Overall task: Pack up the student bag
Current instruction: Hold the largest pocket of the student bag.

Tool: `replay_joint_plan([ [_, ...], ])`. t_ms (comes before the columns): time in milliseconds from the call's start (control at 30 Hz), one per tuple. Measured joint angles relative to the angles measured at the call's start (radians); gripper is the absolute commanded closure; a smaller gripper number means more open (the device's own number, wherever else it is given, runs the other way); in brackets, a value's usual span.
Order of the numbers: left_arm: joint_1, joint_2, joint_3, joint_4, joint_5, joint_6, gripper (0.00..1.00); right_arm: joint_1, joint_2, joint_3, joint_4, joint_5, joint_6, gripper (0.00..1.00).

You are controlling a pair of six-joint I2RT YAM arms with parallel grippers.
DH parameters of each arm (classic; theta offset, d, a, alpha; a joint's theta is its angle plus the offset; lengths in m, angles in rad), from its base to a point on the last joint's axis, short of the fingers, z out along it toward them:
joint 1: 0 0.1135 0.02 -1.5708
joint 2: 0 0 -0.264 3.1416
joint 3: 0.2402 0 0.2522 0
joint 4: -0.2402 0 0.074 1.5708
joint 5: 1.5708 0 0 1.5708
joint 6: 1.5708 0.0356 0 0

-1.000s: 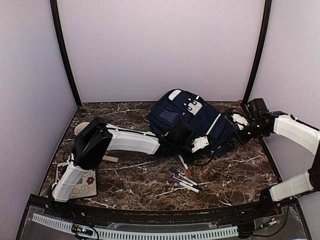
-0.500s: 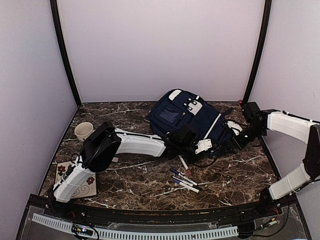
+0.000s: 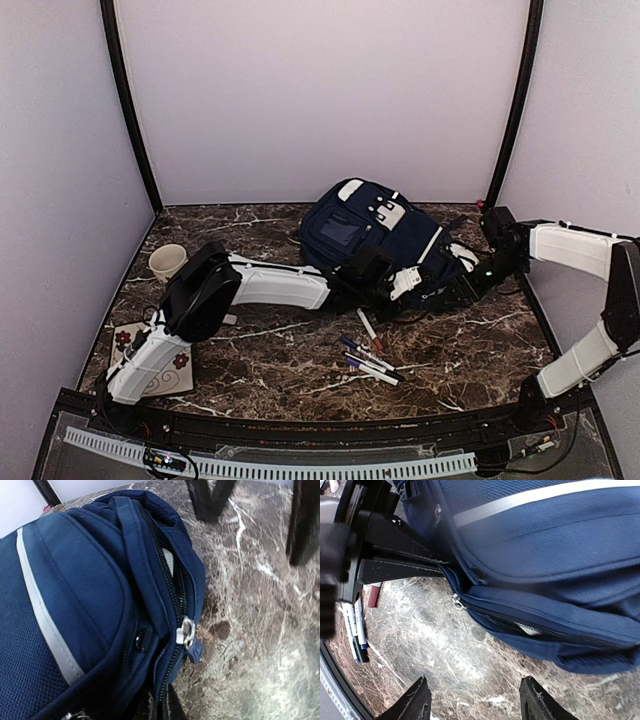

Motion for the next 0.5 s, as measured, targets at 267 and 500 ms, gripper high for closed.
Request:
replay_joint_plan([
  [267, 0.013, 0.000, 0.000, 0.060, 0.089, -0.237, 1.00, 0.004, 0.030, 0.000, 0.052, -0.064, 0.018, 0.52],
  [500, 0.013, 0.000, 0.014, 0.090, 0.117, -0.352, 1.00, 0.043, 0.032, -0.003, 0.095, -0.085, 0.033, 0.57],
])
